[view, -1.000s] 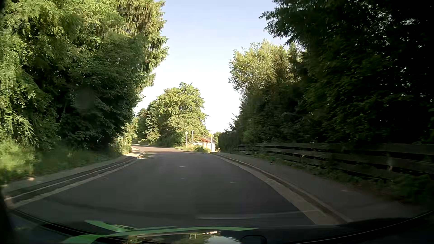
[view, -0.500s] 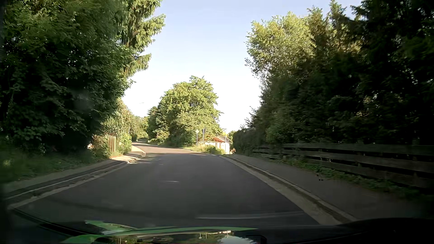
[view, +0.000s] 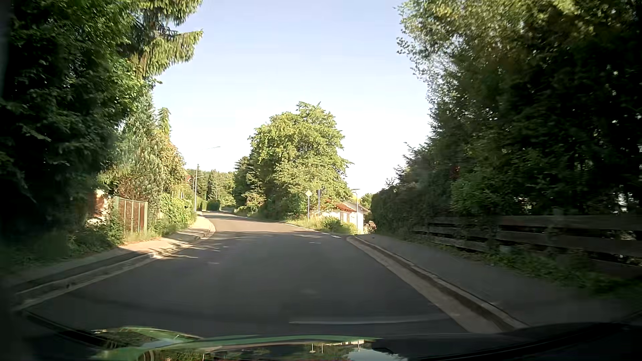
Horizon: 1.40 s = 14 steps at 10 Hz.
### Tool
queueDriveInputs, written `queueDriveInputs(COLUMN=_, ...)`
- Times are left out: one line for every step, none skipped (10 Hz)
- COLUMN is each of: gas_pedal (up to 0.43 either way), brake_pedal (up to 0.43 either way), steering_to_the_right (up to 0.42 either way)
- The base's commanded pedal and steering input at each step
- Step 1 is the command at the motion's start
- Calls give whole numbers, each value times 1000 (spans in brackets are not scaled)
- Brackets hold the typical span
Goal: Follow the waypoints while adhering to traffic rules and regulations
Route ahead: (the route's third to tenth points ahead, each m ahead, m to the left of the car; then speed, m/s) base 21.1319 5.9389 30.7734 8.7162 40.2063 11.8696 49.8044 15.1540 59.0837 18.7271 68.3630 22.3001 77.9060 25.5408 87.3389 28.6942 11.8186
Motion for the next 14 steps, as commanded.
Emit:
queueDriveInputs(gas_pedal=311, brake_pedal=0, steering_to_the_right=-50)
queueDriveInputs(gas_pedal=311, brake_pedal=0, steering_to_the_right=-50)
queueDriveInputs(gas_pedal=311, brake_pedal=0, steering_to_the_right=-50)
queueDriveInputs(gas_pedal=311, brake_pedal=0, steering_to_the_right=-50)
queueDriveInputs(gas_pedal=311, brake_pedal=0, steering_to_the_right=-50)
queueDriveInputs(gas_pedal=311, brake_pedal=0, steering_to_the_right=-50)
queueDriveInputs(gas_pedal=311, brake_pedal=0, steering_to_the_right=-50)
queueDriveInputs(gas_pedal=311, brake_pedal=0, steering_to_the_right=-50)
queueDriveInputs(gas_pedal=311, brake_pedal=0, steering_to_the_right=-50)
queueDriveInputs(gas_pedal=311, brake_pedal=0, steering_to_the_right=-49)
queueDriveInputs(gas_pedal=311, brake_pedal=0, steering_to_the_right=-49)
queueDriveInputs(gas_pedal=311, brake_pedal=0, steering_to_the_right=-49)
queueDriveInputs(gas_pedal=311, brake_pedal=0, steering_to_the_right=-49)
queueDriveInputs(gas_pedal=311, brake_pedal=0, steering_to_the_right=-50)
